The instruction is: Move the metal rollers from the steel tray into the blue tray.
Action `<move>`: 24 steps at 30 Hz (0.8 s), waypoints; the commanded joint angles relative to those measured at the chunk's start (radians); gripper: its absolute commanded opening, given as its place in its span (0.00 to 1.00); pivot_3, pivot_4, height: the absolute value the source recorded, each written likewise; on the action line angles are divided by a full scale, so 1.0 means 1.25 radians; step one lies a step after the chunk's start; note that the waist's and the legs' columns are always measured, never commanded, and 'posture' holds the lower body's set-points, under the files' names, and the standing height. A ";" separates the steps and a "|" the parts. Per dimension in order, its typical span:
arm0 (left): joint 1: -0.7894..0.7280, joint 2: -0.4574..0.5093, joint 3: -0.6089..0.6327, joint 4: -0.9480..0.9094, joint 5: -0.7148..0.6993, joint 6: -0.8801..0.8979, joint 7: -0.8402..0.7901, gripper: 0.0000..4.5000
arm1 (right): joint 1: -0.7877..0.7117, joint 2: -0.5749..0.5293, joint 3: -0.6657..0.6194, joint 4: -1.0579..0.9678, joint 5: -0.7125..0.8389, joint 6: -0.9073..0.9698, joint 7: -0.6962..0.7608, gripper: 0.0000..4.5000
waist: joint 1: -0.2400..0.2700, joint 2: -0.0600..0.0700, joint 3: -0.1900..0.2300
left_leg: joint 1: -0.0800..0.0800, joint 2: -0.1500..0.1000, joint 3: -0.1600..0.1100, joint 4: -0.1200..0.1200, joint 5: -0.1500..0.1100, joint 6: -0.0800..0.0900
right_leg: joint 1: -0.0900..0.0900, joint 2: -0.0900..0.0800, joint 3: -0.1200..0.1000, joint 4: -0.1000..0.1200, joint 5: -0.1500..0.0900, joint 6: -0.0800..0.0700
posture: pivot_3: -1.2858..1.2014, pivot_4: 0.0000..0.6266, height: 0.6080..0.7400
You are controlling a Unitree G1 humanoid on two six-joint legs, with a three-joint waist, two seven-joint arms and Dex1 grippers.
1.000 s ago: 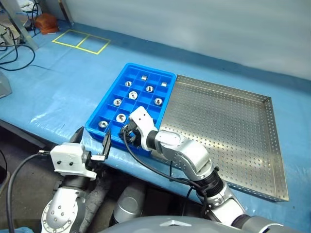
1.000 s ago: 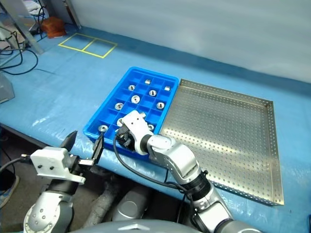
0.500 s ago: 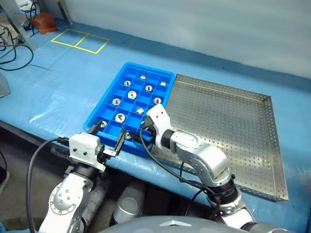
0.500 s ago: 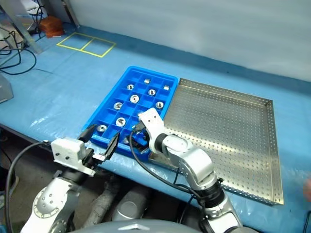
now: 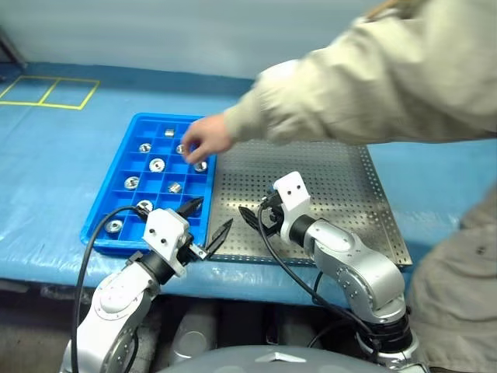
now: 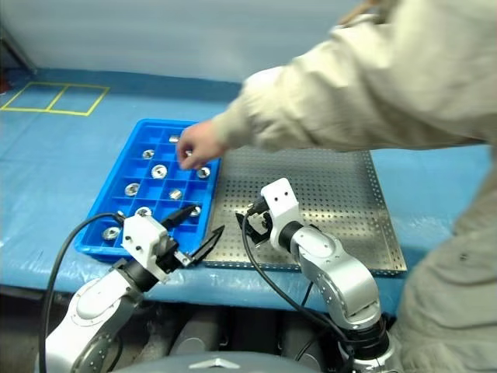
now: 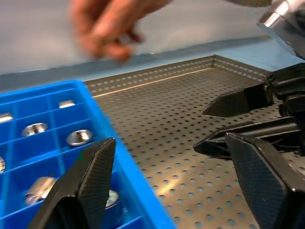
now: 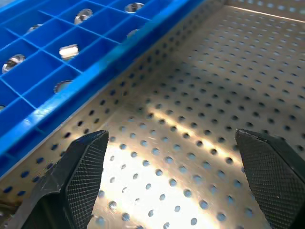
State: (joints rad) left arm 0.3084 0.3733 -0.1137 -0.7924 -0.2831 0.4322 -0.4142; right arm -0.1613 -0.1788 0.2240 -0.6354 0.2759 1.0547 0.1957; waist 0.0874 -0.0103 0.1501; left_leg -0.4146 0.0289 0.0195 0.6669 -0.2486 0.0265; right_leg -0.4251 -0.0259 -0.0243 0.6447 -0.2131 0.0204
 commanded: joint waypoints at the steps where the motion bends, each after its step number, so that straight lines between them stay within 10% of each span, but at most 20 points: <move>1: 0.006 0.008 -0.017 -0.018 -0.005 -0.006 -0.007 0.90 | 0.005 0.009 -0.004 -0.036 -0.003 -0.018 -0.014 0.99 | -0.016 0.000 0.000 | 0.001 0.000 0.000 0.000 0.000 0.000 | 0.000 0.000 0.000 0.000 0.000 0.000 | 0.58 0.24 1.00; 24: -0.013 0.009 -0.015 0.004 -0.014 -0.015 -0.018 0.90 | 0.015 0.015 -0.009 -0.047 0.005 -0.012 -0.035 0.99 | -0.036 0.000 0.000 | 0.002 0.000 0.004 0.000 0.000 0.000 | -0.001 0.001 0.008 0.001 0.001 0.002 | 0.57 0.24 1.00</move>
State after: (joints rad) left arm 0.2989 0.3846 -0.1299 -0.7811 -0.2907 0.4301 -0.4355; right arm -0.1401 -0.1625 0.2251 -0.6483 0.2763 1.0469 0.1534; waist 0.0421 -0.0105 0.1499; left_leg -0.4125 0.0287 0.0249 0.6666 -0.2485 0.0270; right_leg -0.4266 -0.0249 -0.0144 0.6460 -0.2118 0.0226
